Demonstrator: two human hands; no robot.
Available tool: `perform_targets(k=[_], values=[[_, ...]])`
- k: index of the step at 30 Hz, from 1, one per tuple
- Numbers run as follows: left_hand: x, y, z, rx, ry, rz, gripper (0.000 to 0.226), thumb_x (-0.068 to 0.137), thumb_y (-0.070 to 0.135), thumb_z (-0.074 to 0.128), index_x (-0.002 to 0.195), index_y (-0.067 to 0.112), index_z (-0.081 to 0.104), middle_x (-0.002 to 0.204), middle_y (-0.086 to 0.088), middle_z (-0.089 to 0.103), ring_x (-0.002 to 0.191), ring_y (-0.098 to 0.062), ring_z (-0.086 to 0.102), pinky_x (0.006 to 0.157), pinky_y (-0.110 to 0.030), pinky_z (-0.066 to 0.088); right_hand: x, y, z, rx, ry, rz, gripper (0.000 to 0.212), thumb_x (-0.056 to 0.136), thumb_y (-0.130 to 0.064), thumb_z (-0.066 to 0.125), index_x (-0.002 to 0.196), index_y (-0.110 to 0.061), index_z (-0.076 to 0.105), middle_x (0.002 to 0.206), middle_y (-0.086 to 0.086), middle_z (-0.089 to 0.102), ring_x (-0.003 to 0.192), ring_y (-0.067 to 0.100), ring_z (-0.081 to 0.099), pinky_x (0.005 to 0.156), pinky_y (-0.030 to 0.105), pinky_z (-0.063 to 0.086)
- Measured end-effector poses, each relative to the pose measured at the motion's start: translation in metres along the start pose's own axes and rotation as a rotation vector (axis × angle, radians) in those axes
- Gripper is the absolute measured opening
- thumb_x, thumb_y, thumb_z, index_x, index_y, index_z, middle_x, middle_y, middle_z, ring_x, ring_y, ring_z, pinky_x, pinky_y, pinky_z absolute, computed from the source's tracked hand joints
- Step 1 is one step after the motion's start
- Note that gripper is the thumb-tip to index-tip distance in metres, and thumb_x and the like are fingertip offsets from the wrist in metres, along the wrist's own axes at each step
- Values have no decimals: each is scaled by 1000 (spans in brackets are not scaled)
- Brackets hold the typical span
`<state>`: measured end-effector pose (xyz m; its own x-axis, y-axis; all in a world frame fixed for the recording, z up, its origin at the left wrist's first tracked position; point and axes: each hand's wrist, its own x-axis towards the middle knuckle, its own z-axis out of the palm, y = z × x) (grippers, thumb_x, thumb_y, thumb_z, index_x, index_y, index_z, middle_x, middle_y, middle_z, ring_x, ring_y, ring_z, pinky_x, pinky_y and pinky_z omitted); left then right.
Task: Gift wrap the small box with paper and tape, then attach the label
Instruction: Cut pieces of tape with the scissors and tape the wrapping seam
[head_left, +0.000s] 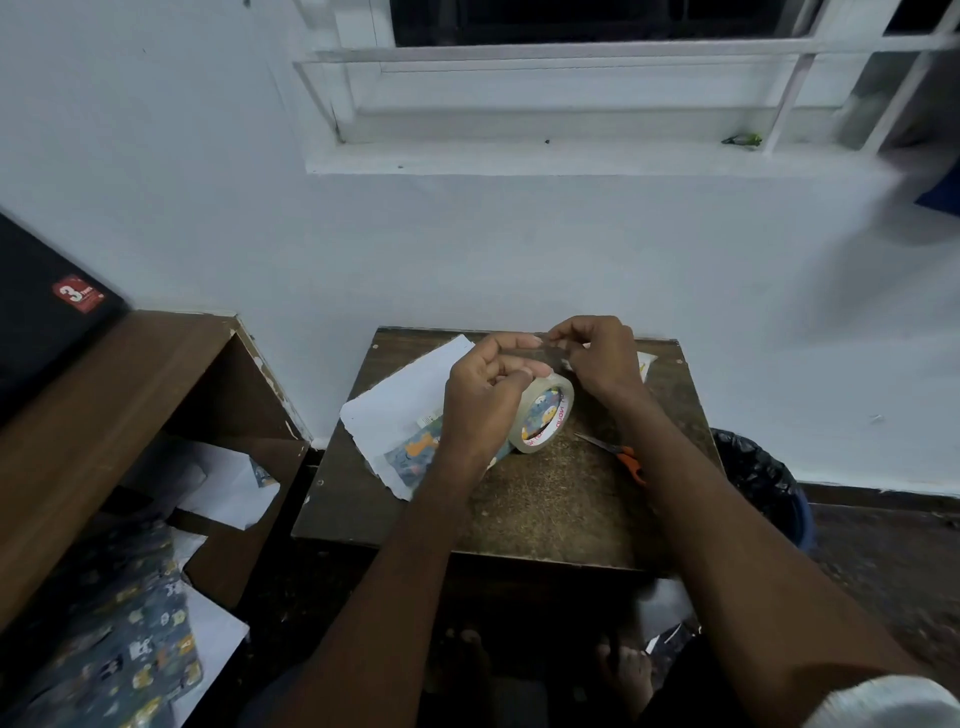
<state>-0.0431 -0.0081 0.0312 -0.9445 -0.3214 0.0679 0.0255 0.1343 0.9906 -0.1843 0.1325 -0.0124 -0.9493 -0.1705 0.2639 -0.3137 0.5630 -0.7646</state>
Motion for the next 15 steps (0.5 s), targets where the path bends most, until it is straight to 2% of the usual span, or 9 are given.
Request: perform_targets(k=[3,5,9,11,15], values=[[0,0,0,6,-4,-2,30,93,3,63,111,24,74,92,0,81,94,-21,77,90,-54,62,0,-1,3,-29,-6,-7,12,83,-6,76,85,-17,80,84,-5,77,84,14,70,75,30,54],[0,-1,-1,5,-6,1,29,94,3,63,111,23,73,91,0,81,94,-21,77,90,-54,62,0,1,5,-144,9,-46,11,78,-12,81,75,-21,77,78,-5,74,85,19,66,71,32,51],[1,-1,-1,7,-8,3,29,94,3,64,112,23,73,92,-1,81,95,-21,77,91,-54,61,-1,5,9,-349,-105,-32,7,81,-16,79,84,-21,82,86,-1,74,102,24,52,86,43,46],[1,-2,-1,18,-5,3,28,94,6,65,112,25,73,93,1,81,97,-20,77,91,-54,61,1,6,9,-320,-65,-28,14,84,-10,75,87,-21,84,87,0,76,101,26,57,87,43,49],[2,-2,-1,25,-3,5,27,95,7,65,112,25,73,93,2,82,98,-18,77,92,-53,61,1,1,0,-9,28,61,37,83,15,56,91,-11,82,84,2,77,86,18,72,80,30,56]])
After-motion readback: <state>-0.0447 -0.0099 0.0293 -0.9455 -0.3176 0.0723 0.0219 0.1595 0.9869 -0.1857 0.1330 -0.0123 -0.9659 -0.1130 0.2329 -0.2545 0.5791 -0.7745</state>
